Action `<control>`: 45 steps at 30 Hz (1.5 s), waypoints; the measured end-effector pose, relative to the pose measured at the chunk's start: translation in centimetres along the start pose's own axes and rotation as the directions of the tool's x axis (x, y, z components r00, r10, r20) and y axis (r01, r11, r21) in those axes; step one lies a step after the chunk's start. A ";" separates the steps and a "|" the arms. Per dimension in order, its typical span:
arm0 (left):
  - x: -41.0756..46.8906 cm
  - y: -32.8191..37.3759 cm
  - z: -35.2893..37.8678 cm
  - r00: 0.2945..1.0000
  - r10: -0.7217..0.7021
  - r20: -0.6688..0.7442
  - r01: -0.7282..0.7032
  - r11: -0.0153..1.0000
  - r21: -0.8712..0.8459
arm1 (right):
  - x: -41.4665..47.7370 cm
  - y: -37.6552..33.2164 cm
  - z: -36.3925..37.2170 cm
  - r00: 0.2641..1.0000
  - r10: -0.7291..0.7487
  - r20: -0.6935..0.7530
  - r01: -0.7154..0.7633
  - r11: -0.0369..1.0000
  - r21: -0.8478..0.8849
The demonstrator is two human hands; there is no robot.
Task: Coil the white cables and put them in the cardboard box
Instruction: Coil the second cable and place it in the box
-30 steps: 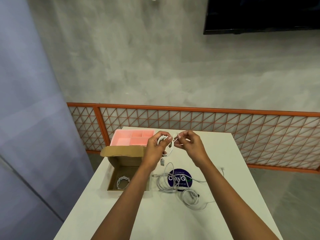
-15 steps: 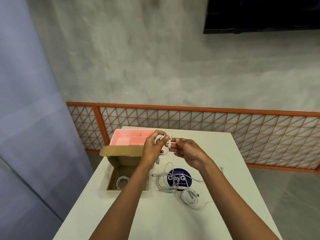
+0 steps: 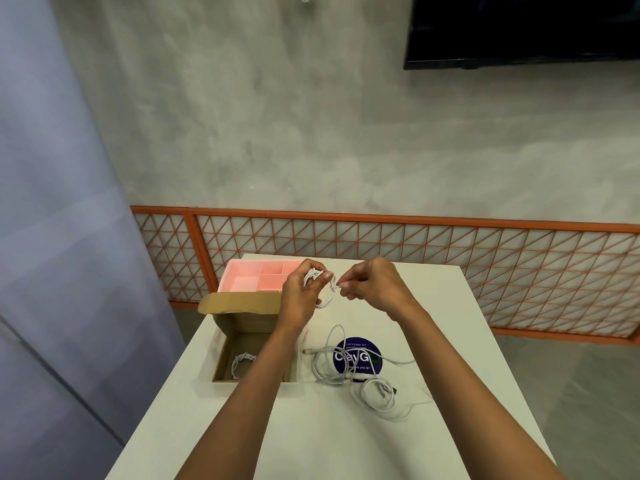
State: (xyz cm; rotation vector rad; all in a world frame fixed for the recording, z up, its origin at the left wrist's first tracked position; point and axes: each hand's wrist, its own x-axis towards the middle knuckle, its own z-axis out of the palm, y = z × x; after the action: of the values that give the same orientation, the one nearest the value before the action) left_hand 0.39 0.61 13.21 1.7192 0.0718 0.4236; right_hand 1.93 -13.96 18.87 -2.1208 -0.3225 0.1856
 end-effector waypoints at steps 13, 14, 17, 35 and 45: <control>-0.5 1.1 -0.8 0.998 0.027 0.058 -0.020 0.993 -0.115 | -0.1 -0.6 -3.1 1.000 0.006 0.022 -0.012 0.963 0.270; -0.5 1.2 -0.9 0.997 0.014 0.074 -0.005 0.992 -0.127 | 0.0 -0.6 -3.3 1.000 0.006 0.023 -0.012 0.961 0.275; -0.8 1.4 -1.0 0.989 -0.012 0.148 0.034 0.988 -0.150 | 0.0 -0.5 -3.6 1.000 0.003 0.024 -0.010 0.957 0.290; -0.4 2.9 -1.5 0.953 0.031 0.300 -0.026 0.999 -0.020 | 0.1 1.7 -3.6 0.994 -0.106 -0.005 0.105 0.975 0.193; -0.7 3.0 -1.5 0.912 -0.070 0.405 0.141 0.979 -0.149 | 0.0 2.4 -3.1 0.948 -0.316 -0.048 0.313 0.948 -0.060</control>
State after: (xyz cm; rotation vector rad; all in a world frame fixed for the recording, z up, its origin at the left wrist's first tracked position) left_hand -1.34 1.24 16.13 1.5870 -0.1637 -0.0088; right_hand 3.15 -17.71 18.50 -2.0878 -0.6317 -0.0709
